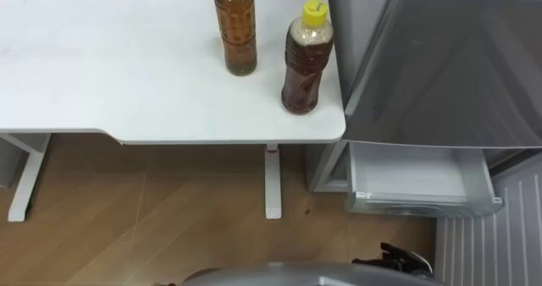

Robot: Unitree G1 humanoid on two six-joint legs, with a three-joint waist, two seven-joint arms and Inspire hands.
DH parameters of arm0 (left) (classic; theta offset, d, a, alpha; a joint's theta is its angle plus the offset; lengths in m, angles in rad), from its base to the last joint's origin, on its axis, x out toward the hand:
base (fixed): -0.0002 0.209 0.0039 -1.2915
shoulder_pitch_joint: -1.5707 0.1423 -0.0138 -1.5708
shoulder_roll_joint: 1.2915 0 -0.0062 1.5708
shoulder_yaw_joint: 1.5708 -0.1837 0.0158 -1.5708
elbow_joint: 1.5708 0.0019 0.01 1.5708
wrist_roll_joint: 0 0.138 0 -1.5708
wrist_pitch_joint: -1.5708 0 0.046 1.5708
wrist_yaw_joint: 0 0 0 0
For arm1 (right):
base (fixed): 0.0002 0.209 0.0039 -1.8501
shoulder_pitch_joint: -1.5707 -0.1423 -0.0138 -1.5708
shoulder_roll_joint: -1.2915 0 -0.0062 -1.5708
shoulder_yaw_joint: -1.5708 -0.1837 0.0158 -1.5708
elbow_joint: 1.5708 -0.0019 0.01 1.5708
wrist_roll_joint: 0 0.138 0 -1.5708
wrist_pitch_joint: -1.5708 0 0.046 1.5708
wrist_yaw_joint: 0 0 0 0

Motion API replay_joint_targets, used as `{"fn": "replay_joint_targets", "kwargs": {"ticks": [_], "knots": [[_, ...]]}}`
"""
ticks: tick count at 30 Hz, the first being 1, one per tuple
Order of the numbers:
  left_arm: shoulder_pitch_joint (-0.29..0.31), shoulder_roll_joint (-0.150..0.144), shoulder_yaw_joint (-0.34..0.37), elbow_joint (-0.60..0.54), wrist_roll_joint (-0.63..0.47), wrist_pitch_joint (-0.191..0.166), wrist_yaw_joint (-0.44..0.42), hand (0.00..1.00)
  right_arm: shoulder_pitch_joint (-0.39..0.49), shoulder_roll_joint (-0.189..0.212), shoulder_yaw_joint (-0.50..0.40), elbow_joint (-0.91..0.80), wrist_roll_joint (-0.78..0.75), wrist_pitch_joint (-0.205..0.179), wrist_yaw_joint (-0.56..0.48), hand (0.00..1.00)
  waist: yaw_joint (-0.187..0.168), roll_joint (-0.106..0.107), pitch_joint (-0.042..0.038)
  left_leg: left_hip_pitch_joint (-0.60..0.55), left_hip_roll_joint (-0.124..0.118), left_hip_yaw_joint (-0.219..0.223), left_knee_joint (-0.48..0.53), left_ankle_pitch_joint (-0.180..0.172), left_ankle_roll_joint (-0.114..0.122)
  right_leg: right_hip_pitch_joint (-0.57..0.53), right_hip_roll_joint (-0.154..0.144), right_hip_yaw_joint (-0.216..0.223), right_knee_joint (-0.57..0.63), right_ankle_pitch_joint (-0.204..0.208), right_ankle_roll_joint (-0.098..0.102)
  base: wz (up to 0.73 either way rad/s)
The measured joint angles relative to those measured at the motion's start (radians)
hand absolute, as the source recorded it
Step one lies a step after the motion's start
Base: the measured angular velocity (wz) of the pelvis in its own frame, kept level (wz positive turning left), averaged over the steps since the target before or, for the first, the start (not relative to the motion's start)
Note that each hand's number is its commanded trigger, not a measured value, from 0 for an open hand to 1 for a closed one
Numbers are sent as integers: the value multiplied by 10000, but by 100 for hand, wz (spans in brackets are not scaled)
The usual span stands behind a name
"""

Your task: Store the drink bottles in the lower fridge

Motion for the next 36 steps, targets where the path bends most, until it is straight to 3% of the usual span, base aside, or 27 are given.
{"fn": "replay_joint_targets", "kwargs": {"ticks": [22,32,36], "knots": [[123,0,35,8,-370,-104,278,0,-10,2,-71,58,-14,-72,49,0,-10,14,-4,-43,-18,-64,31,-48,15,-22,-21,-26,-18,-1,0,0],[164,17,1051,106,-2507,-255,1814,0,-167,25,-267,484,6,-3,-227,0,-2,14,-2,-37,-30,-129,74,-54,26,35,-93,-102,-15,-11,3,1],[149,8,1806,123,-3957,-442,2872,0,-141,23,-270,488,20,37,-470,0,23,53,0,-29,-16,-238,47,-62,35,46,-71,-188,-8,-14,8,4]]}}
